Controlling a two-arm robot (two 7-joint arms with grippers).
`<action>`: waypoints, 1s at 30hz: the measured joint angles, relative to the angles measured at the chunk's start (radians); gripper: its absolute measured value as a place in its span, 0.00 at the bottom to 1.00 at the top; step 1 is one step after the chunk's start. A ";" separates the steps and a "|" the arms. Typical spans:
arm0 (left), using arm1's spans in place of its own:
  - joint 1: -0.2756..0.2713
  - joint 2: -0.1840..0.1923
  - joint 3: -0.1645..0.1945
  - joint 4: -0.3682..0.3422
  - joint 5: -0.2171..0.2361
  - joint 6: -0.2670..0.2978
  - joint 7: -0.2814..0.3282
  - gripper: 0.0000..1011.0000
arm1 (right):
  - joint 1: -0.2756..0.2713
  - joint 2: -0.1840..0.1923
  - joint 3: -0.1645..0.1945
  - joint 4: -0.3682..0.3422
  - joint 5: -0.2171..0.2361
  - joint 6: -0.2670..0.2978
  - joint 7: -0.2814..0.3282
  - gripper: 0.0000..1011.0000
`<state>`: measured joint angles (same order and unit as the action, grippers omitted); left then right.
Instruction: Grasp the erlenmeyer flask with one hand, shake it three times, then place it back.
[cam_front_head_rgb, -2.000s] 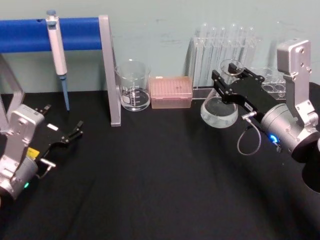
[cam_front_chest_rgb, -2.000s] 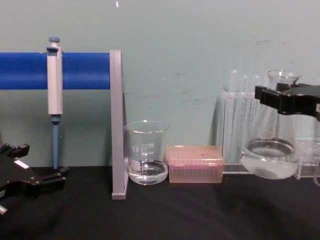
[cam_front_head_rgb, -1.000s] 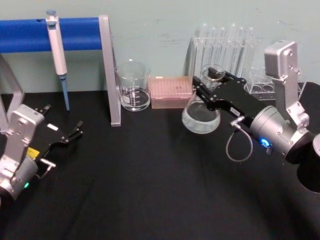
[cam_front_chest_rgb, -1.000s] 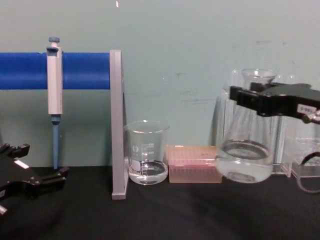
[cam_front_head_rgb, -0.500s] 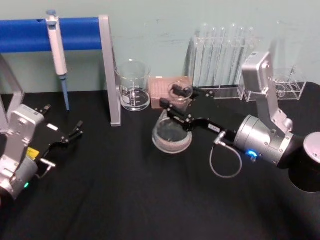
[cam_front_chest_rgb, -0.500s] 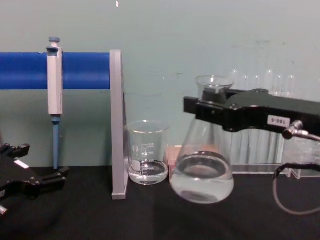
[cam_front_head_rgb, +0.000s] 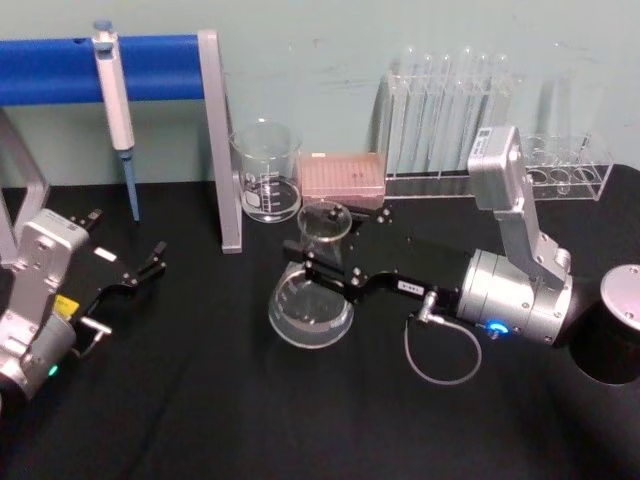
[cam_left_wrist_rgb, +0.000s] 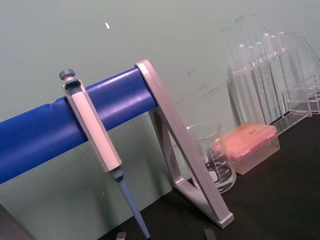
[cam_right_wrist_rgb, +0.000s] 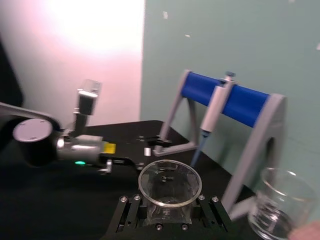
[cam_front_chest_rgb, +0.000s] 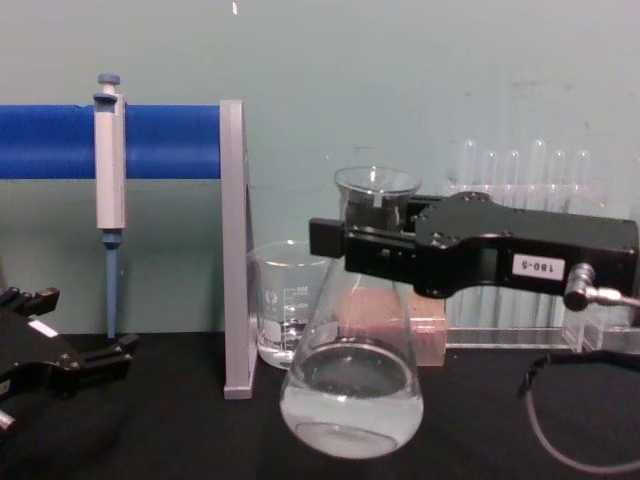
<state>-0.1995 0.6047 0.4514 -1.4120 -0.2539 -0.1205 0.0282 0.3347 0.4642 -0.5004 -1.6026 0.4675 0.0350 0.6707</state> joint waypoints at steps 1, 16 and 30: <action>0.000 0.000 0.000 0.000 0.000 0.000 0.000 0.99 | 0.002 0.003 -0.003 0.001 0.005 -0.003 0.009 0.44; 0.000 0.000 0.000 0.000 0.000 0.000 0.000 0.99 | 0.028 0.053 -0.057 0.002 0.054 -0.049 0.118 0.44; 0.000 0.000 0.000 0.000 0.000 0.000 0.000 0.99 | 0.050 0.068 -0.088 0.010 0.071 -0.061 0.114 0.44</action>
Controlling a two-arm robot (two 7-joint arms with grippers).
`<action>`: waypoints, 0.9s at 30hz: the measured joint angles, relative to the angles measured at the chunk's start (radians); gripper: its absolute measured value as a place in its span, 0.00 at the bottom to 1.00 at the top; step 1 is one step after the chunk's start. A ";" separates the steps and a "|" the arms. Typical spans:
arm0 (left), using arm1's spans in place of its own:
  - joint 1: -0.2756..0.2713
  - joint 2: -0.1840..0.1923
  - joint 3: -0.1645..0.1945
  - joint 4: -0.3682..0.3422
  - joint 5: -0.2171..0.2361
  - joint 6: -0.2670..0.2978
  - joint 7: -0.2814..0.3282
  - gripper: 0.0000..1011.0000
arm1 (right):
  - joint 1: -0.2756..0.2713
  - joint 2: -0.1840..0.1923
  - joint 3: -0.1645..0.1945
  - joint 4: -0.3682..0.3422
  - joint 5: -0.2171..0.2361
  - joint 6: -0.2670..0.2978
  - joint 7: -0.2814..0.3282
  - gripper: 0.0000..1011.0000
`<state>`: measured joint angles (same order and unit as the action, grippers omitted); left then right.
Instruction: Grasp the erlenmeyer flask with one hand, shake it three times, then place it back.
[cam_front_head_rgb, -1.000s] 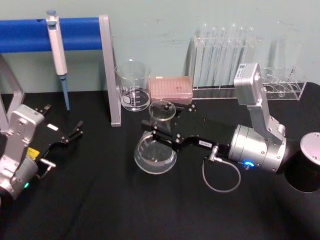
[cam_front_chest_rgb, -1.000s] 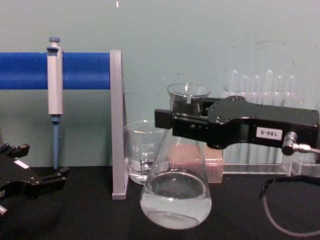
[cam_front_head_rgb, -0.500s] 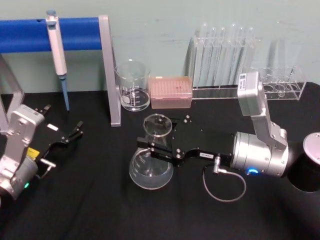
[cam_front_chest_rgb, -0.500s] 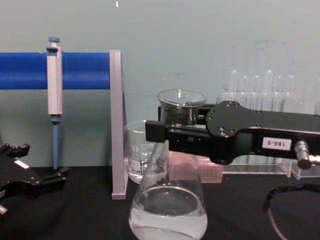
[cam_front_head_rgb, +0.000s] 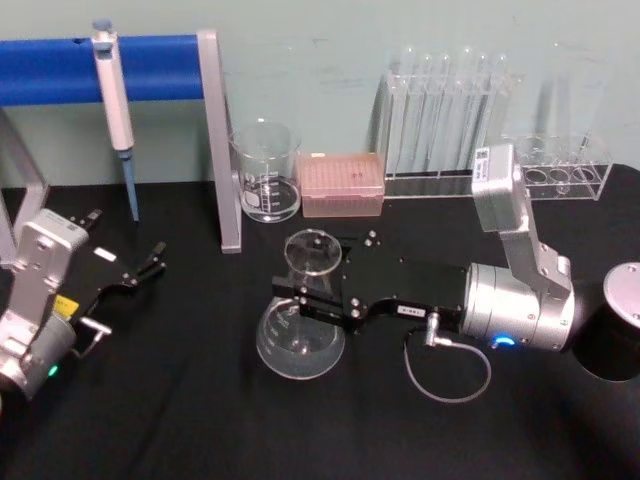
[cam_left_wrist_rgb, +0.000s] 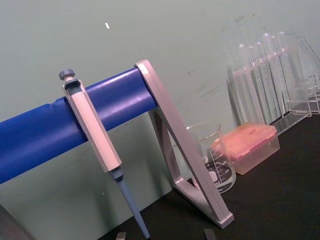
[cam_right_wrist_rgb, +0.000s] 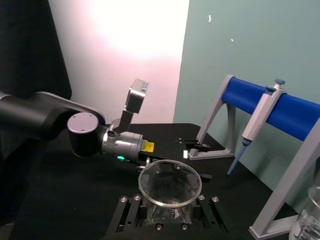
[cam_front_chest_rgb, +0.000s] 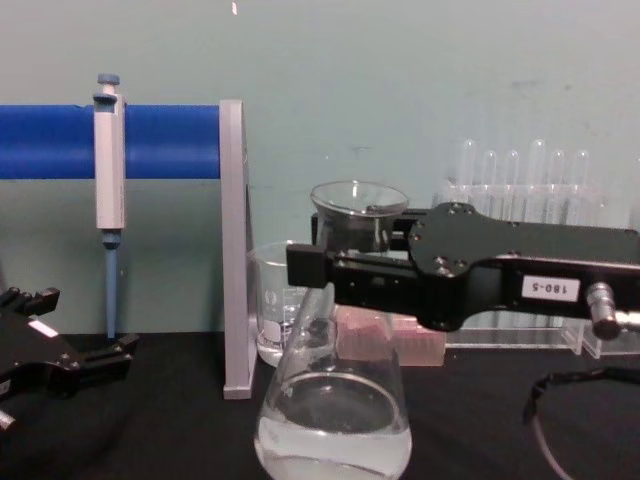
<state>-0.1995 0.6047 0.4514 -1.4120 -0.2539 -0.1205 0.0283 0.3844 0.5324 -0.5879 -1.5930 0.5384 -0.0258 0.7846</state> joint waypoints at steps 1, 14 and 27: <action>0.000 0.000 0.000 0.000 0.000 0.000 0.000 0.99 | 0.001 0.000 -0.001 0.001 0.001 0.000 -0.004 0.44; 0.000 0.000 0.000 0.000 0.000 0.000 0.000 0.99 | -0.015 -0.022 0.030 0.009 -0.010 0.005 -0.170 0.44; 0.000 0.000 0.000 0.000 0.000 0.000 0.000 0.99 | -0.062 -0.089 0.122 0.017 -0.077 0.029 -0.401 0.44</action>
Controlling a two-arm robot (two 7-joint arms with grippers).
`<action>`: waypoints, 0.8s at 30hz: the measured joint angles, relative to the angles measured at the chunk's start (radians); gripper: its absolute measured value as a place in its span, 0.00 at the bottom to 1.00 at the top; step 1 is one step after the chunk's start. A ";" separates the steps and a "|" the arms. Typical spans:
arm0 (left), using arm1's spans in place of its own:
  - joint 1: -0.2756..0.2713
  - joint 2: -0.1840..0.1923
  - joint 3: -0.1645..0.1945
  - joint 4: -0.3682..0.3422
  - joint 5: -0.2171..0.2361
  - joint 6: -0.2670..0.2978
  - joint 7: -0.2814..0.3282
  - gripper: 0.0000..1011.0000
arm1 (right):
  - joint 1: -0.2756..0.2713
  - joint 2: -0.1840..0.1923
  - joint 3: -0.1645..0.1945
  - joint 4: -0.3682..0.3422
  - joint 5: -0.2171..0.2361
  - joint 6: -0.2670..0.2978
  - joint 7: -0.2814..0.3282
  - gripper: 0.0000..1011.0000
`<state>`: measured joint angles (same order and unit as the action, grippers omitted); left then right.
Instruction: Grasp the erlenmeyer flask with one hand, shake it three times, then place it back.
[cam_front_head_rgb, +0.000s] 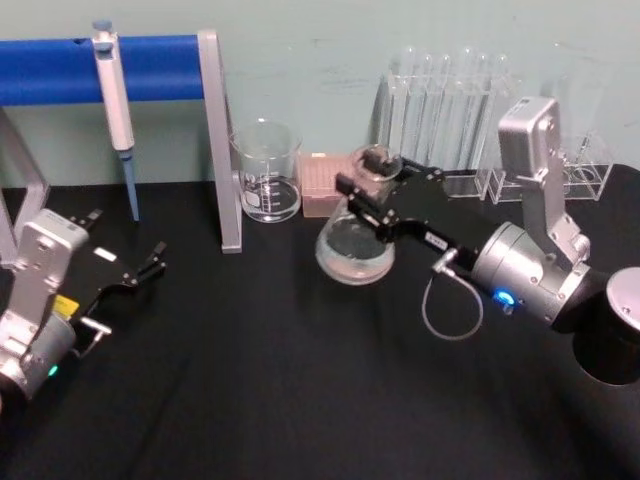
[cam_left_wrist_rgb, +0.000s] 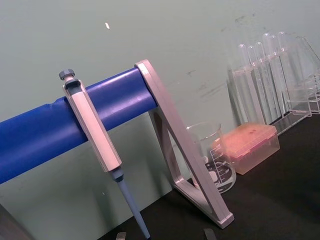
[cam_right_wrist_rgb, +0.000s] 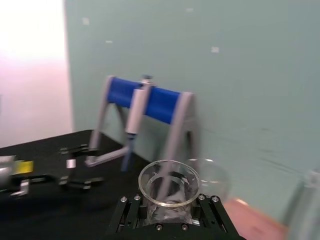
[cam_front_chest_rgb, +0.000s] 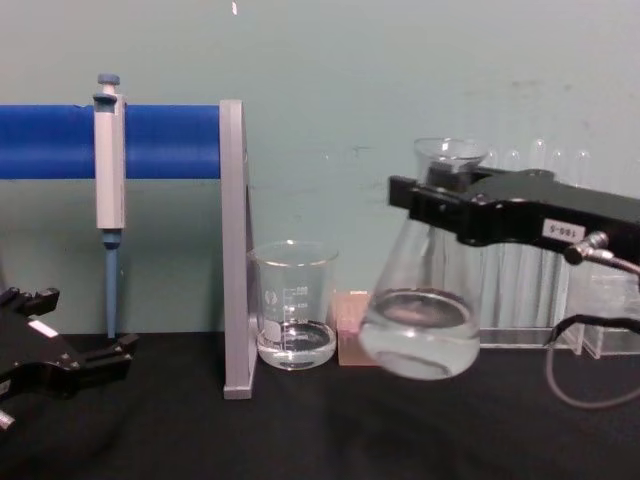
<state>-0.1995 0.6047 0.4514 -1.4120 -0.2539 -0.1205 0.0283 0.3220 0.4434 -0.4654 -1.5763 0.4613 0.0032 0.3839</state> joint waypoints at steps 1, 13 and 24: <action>0.000 0.000 0.000 0.000 0.000 0.000 0.000 0.99 | -0.003 -0.004 0.005 0.000 -0.005 0.001 -0.013 0.44; 0.000 0.000 0.000 0.000 0.000 0.000 0.000 0.99 | -0.038 -0.051 0.076 0.003 -0.070 0.026 -0.155 0.44; 0.000 0.000 0.000 0.000 0.000 0.000 0.000 0.99 | -0.065 -0.093 0.127 -0.002 -0.108 0.058 -0.242 0.44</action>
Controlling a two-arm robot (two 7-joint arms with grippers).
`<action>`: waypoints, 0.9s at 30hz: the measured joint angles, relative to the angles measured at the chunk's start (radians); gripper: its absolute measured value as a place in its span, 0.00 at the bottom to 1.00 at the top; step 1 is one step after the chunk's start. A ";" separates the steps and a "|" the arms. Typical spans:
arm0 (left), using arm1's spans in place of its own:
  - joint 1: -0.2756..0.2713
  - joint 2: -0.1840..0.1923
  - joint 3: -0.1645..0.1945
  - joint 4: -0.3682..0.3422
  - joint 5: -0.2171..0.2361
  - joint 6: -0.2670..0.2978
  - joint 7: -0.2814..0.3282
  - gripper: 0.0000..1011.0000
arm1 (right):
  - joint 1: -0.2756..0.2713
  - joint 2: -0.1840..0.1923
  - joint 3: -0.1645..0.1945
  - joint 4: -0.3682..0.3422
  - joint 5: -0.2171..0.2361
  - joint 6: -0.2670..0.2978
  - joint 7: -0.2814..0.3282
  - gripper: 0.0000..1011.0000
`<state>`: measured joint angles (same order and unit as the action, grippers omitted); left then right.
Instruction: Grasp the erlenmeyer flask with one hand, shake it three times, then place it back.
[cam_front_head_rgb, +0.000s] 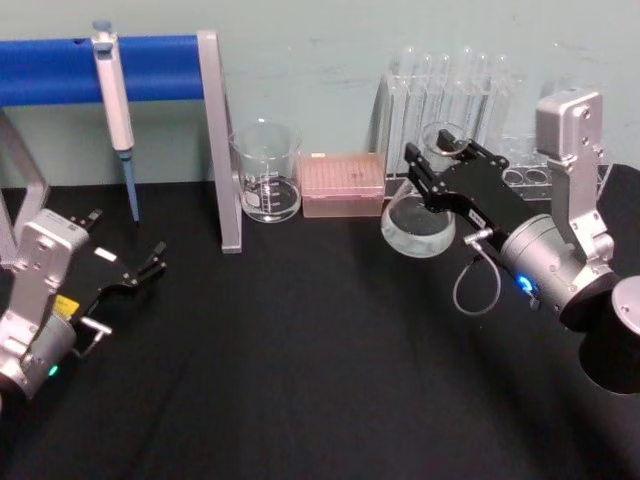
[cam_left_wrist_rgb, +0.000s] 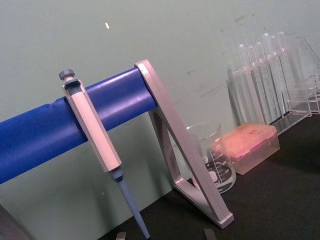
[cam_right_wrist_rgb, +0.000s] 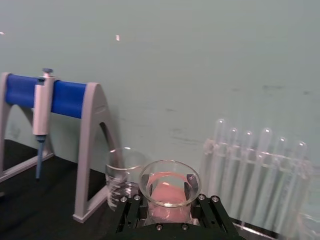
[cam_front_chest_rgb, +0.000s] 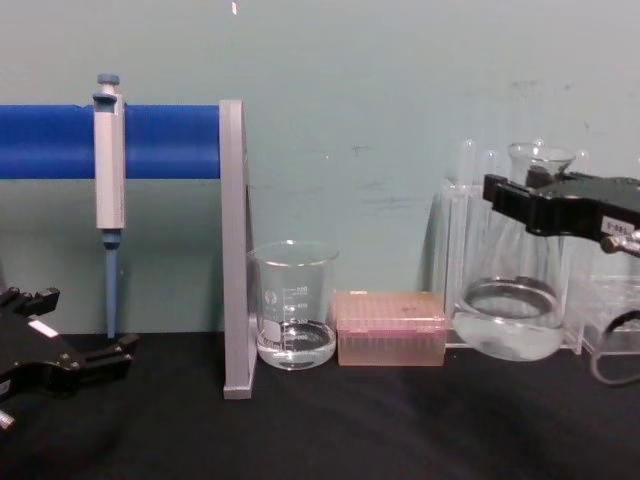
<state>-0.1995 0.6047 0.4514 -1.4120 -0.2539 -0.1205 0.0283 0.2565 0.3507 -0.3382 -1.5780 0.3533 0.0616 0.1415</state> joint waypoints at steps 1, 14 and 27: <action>0.000 0.000 0.000 0.000 0.000 0.000 0.000 0.99 | -0.002 -0.003 0.003 0.000 -0.002 0.002 -0.004 0.44; 0.000 0.000 0.000 0.000 0.000 0.000 0.000 0.99 | -0.017 -0.032 0.038 -0.005 -0.028 0.015 -0.015 0.44; 0.000 0.000 0.000 0.000 0.000 0.000 0.000 0.99 | -0.017 -0.053 0.054 -0.002 -0.049 0.025 0.021 0.44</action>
<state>-0.1995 0.6047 0.4514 -1.4120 -0.2538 -0.1205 0.0283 0.2393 0.2974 -0.2840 -1.5798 0.3041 0.0869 0.1625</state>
